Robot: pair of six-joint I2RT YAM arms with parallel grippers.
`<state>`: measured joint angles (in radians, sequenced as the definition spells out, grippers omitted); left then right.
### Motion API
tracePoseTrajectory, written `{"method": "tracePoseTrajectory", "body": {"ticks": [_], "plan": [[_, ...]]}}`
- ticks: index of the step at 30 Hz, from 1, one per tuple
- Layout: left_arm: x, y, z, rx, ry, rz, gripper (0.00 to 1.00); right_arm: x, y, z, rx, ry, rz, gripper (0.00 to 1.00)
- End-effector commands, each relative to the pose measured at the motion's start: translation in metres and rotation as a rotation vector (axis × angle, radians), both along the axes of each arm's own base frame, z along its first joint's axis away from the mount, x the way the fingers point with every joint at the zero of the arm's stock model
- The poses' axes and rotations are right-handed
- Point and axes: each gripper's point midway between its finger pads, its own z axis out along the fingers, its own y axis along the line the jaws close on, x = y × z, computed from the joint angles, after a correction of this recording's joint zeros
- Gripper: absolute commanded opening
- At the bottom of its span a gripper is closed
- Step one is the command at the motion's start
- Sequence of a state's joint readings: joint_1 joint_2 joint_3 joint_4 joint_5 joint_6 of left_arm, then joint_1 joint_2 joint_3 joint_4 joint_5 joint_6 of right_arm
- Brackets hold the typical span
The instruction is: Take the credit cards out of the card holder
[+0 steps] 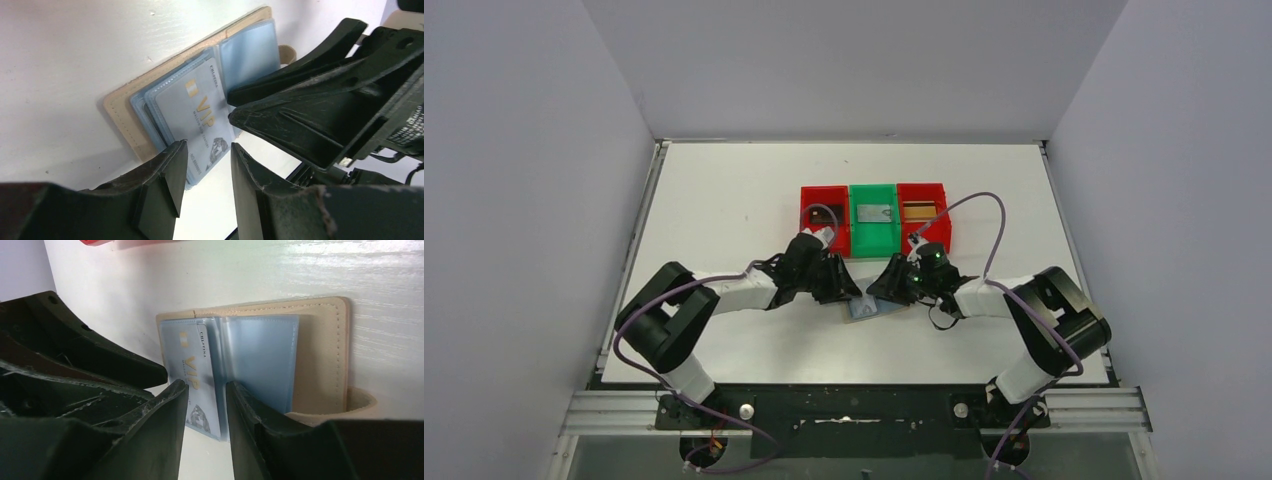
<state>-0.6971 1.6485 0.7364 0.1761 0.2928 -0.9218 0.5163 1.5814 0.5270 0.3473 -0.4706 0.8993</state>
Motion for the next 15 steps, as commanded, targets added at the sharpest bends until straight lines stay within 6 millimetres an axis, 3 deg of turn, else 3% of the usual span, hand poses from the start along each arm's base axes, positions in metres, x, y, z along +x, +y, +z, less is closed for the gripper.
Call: {"method": "tracePoseTrajectory", "body": {"ticks": [1, 9, 15], "plan": [[0.007, -0.010, 0.005, -0.017, -0.029, -0.027, 0.36, 0.004, 0.003, 0.003, 0.022, -0.021, 0.006, 0.35], [0.000, 0.004, -0.015, 0.070, -0.005, -0.001, 0.29, 0.005, 0.005, 0.005, 0.035, -0.022, 0.016, 0.34], [-0.003, 0.009, -0.022, 0.102, 0.004, -0.004, 0.24, 0.004, 0.009, 0.007, 0.062, -0.020, 0.026, 0.27]]}}
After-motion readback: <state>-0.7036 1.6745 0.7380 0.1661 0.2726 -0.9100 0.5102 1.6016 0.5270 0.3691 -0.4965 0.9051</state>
